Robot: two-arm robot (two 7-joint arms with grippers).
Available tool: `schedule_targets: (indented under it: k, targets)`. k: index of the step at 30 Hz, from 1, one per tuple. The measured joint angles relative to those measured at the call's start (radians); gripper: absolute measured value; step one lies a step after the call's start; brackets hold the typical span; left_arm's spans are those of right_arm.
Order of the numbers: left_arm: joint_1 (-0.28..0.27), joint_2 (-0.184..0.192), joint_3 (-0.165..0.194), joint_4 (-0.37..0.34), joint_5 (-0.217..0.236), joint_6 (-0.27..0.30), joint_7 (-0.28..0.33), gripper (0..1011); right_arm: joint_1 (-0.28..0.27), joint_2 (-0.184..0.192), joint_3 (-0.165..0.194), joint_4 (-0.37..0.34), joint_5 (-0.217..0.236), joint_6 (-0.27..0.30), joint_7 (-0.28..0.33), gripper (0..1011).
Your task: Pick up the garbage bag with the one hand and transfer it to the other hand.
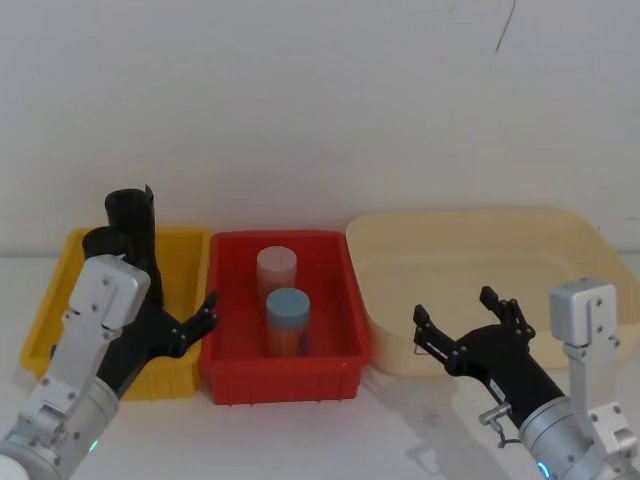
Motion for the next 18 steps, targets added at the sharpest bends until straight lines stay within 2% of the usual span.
schedule_targets:
  k: [9, 18]
  targets:
    - [0.064, 0.021, -0.01, -0.076, 0.033, 0.047, 0.041, 1001, 0.0, 0.0, 0.0, 0.0, 0.0, 0.0, 0.0, 1000]
    - [0.132, 0.027, -0.038, -0.13, 0.049, 0.062, 0.096, 1001, 0.0, 0.0, 0.0, 0.0, 0.0, 0.0, 0.0, 1000]
